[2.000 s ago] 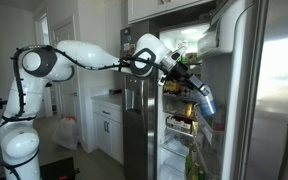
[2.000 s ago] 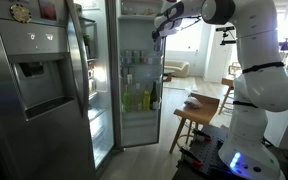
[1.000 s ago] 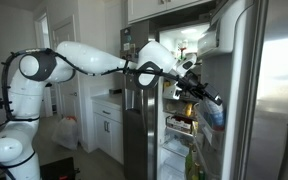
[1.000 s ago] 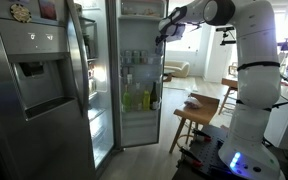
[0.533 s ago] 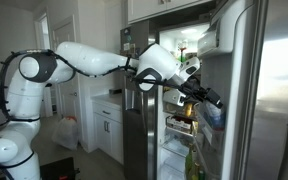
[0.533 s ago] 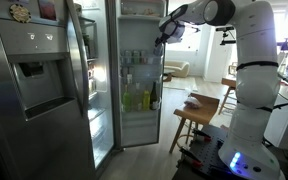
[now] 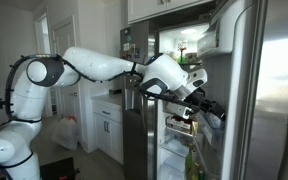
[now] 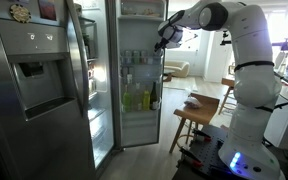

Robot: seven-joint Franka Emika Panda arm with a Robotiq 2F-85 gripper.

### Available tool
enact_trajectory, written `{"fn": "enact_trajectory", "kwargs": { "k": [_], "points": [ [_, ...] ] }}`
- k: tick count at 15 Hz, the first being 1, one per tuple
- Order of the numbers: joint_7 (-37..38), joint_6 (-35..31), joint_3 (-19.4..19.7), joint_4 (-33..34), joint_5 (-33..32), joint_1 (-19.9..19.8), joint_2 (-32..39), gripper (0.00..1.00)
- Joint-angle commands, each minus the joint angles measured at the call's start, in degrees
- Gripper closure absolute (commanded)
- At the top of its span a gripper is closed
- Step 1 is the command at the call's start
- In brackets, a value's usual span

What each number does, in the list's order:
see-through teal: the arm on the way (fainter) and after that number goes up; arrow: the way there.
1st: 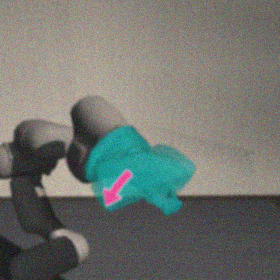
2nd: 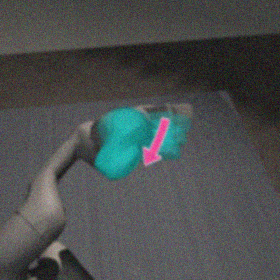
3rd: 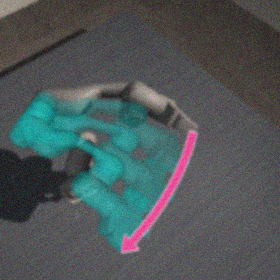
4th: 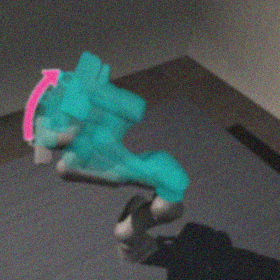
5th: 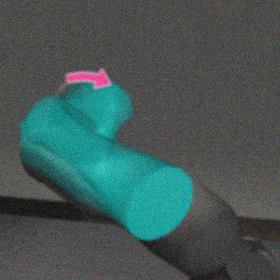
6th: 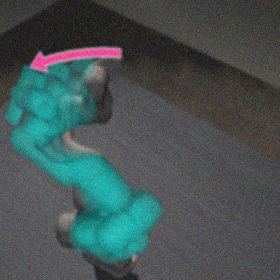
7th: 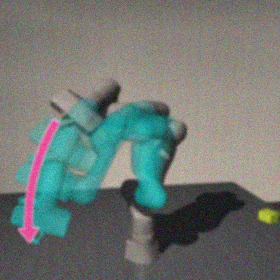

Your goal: Pick up the blue can from the stool and put it in the fridge

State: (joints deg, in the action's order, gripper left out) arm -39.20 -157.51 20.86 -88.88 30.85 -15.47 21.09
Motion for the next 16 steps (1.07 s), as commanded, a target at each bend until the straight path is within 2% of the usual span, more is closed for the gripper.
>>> {"fn": "enact_trajectory", "kwargs": {
  "k": [1,2,3,10,11,12,13,14,16],
  "points": [
    [0.1,3.2,-1.1,6.3,1.5,-1.9,4.3,0.53],
    [0.9,3.8,-1.1,7.6,1.2,-1.9,5.5,0.53],
    [4.4,3.3,-6.9,8.3,-4.0,-6.5,5.5,0.53],
    [13.1,4.8,-13.6,14.5,-12.9,-11.3,9.9,0.53],
    [13.8,4.9,-13.9,15.1,-13.7,-11.4,10.3,0.44],
    [14.7,5.0,-14.2,15.8,-14.4,-11.6,10.6,0.07],
    [15.4,5.2,-14.4,16.4,-15.1,-11.7,11.0,0.06],
    [15.8,5.3,-14.6,16.9,-15.6,-11.7,11.2,0.00],
    [16.9,5.1,-14.8,17.8,-16.6,-11.5,11.6,0.00]
  ]
}}
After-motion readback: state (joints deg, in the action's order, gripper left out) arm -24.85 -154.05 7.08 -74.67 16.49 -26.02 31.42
